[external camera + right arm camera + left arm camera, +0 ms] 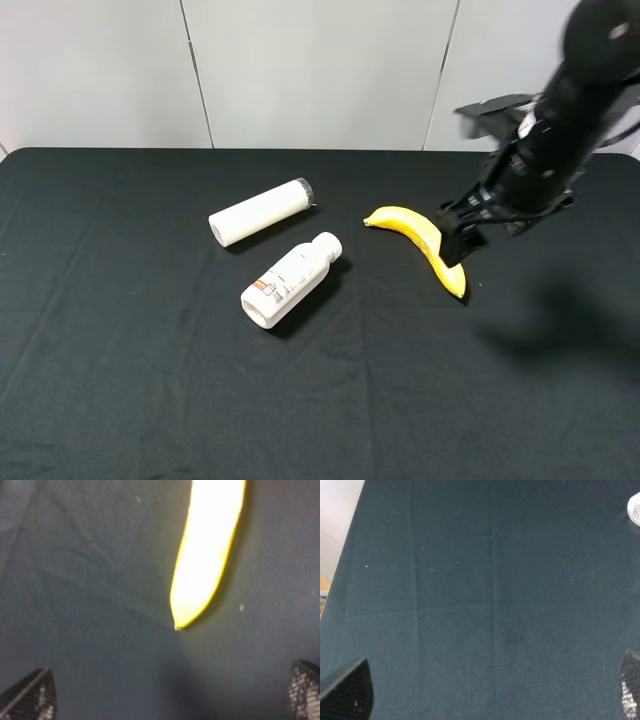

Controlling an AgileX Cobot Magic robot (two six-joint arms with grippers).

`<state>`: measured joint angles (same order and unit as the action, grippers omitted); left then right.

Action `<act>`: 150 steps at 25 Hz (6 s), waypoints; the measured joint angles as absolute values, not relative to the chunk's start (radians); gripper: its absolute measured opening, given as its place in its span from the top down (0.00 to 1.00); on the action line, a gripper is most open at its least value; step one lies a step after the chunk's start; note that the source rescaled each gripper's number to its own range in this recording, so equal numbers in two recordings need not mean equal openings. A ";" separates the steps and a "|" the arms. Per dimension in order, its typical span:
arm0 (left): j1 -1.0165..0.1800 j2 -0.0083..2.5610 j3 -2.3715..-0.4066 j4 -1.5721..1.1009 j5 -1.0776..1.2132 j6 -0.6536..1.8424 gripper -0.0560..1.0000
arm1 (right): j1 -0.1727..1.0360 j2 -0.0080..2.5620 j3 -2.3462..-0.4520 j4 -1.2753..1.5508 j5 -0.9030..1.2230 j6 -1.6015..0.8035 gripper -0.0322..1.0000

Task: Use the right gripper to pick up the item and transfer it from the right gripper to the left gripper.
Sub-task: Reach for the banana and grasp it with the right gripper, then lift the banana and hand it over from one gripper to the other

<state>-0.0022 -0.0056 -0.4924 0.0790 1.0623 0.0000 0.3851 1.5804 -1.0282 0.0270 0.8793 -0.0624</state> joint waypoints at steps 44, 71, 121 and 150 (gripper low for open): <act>-0.002 -0.006 -0.492 0.079 1.062 0.000 0.03 | 0.387 1.972 -1.123 -0.079 0.753 0.042 0.93; -0.002 -0.006 -0.492 0.079 1.062 0.000 0.03 | 0.387 1.739 -1.327 -0.073 1.139 0.056 0.94; -0.002 -0.006 -0.551 0.006 1.039 0.081 0.03 | 0.683 1.513 -1.327 0.072 1.212 -0.518 0.94; -0.292 0.770 -0.780 -0.277 0.855 0.553 0.03 | 0.683 1.513 -1.327 0.103 1.213 -0.536 0.94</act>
